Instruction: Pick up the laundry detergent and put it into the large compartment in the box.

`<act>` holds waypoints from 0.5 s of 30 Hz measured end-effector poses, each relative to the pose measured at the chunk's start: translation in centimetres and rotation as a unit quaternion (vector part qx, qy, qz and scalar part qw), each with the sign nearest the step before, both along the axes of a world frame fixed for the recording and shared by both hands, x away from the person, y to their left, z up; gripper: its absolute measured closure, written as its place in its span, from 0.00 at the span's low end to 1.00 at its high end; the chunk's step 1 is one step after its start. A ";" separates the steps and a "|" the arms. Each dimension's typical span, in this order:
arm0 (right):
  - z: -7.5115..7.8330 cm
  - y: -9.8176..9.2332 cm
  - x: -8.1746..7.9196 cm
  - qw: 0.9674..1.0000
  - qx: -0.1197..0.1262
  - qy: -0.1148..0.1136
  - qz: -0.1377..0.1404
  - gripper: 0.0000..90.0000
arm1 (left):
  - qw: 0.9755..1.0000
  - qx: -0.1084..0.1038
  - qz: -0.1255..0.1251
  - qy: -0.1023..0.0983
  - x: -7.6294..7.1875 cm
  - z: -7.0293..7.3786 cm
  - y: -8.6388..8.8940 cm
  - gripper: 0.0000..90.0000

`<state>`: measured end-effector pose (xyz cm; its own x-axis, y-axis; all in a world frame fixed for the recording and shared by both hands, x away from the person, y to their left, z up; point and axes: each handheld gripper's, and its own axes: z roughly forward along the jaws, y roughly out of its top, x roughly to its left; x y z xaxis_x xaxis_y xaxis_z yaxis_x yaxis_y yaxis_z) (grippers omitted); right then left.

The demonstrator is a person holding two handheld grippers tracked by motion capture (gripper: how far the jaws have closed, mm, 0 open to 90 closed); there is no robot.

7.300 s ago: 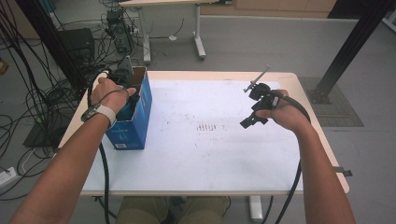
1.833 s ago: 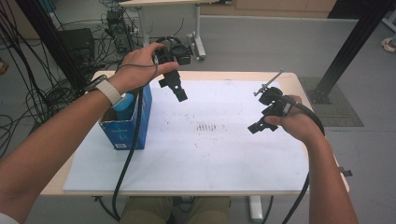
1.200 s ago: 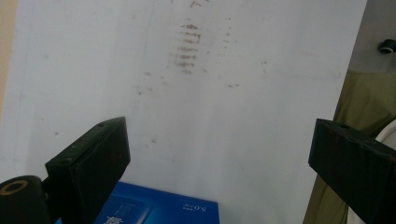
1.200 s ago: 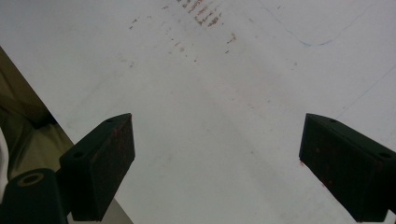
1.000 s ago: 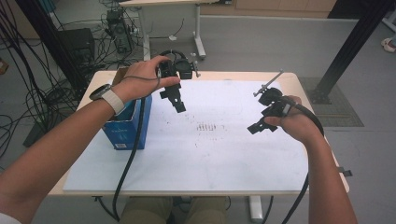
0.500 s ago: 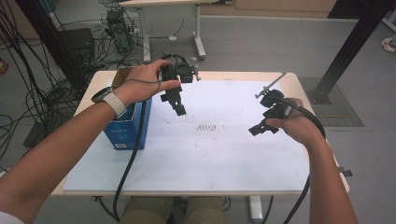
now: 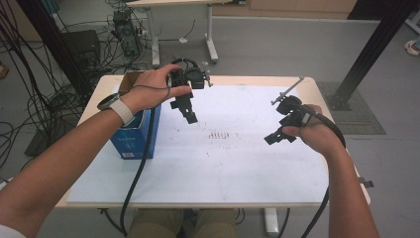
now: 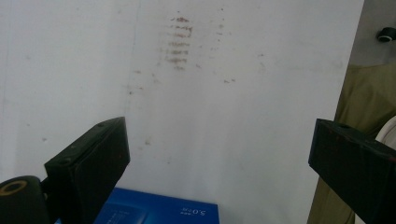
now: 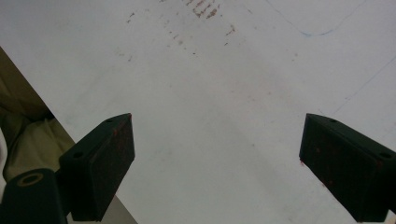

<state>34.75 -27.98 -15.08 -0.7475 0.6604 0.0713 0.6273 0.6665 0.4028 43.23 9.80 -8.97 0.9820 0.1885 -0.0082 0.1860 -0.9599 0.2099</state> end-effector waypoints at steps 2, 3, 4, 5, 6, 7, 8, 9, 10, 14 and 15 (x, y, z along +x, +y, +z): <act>0.0 0.0 0.0 1.000 0.000 0.001 0.000 0.11 | 1.000 0.003 -0.002 0.000 0.0 0.0 0.0 0.06; 0.0 0.0 0.0 1.000 0.000 0.001 0.000 0.11 | 1.000 0.002 0.000 0.000 0.0 0.0 0.0 0.06; 0.0 0.0 0.0 1.000 0.000 0.000 0.000 0.11 | 1.000 0.001 0.001 0.000 0.0 0.0 0.1 0.06; 0.0 0.0 0.0 1.000 0.000 0.000 0.000 0.11 | 1.000 0.001 0.001 0.001 0.0 0.0 0.1 0.06; 0.0 0.0 0.0 1.000 0.000 -0.001 0.001 0.11 | 1.000 0.001 0.002 0.001 0.0 0.0 0.1 0.06; 0.0 0.0 0.0 1.000 0.000 0.000 0.001 0.11 | 1.000 0.000 0.002 0.000 -0.1 0.0 0.1 0.06; 0.0 0.0 0.0 1.000 0.000 0.000 0.001 0.11 | 1.000 0.001 0.001 0.000 -0.1 0.0 0.1 0.06; 0.0 0.0 0.0 1.000 0.001 0.000 0.001 0.11 | 1.000 0.001 0.002 0.001 -0.1 0.0 0.1 0.06; 0.0 0.0 -0.1 1.000 0.001 0.000 0.001 0.11 | 1.000 0.000 0.002 0.000 -0.2 0.0 0.1 0.06; -0.1 -0.1 -0.2 1.000 0.002 -0.001 0.002 0.11 | 1.000 0.002 0.000 0.000 -0.2 0.0 0.0 0.06; 0.0 -0.1 -0.2 1.000 0.002 -0.001 0.001 0.11 | 1.000 0.000 0.002 0.001 -0.3 -0.1 0.1 0.06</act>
<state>34.53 -28.04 -15.13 -0.7490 0.6586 0.0727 0.6254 0.6665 0.4059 42.96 9.89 -9.02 0.9813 0.1924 -0.0097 0.1902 -0.9591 0.2096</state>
